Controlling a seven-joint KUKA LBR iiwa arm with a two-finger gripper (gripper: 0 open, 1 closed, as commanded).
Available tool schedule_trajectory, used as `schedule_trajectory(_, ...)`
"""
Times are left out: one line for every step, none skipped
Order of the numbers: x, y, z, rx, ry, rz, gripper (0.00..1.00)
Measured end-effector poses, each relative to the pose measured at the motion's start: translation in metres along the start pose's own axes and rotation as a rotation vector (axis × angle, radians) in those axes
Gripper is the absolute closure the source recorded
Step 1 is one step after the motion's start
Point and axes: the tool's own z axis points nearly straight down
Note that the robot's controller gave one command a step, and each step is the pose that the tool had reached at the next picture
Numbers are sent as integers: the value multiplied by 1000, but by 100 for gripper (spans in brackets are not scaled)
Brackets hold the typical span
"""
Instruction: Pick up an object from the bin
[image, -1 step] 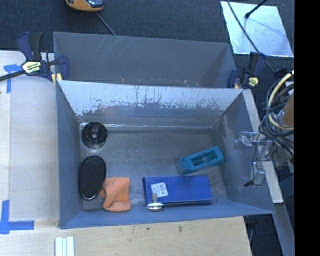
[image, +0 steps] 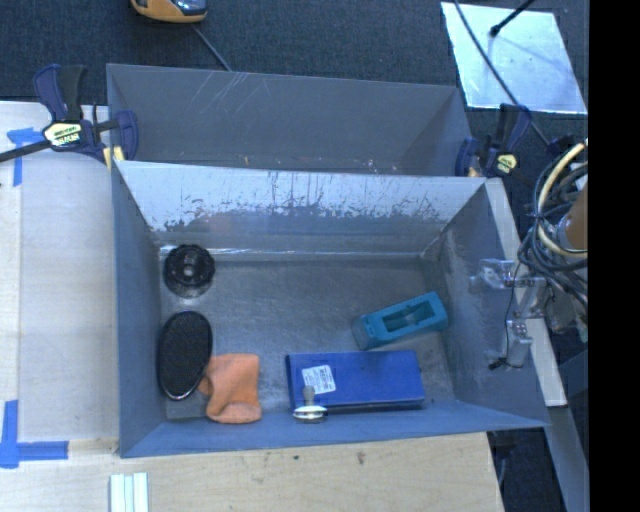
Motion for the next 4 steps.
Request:
schedule_trajectory(-41, 30, 50, 1, -5, 14, 0)
schedule_trajectory(-34, 62, 78, -2, -1, 58, 0)
schedule_trajectory(-66, 80, 143, 0, 3, 145, 100)
schedule_trajectory(-66, 80, 143, 0, 3, 145, 100)
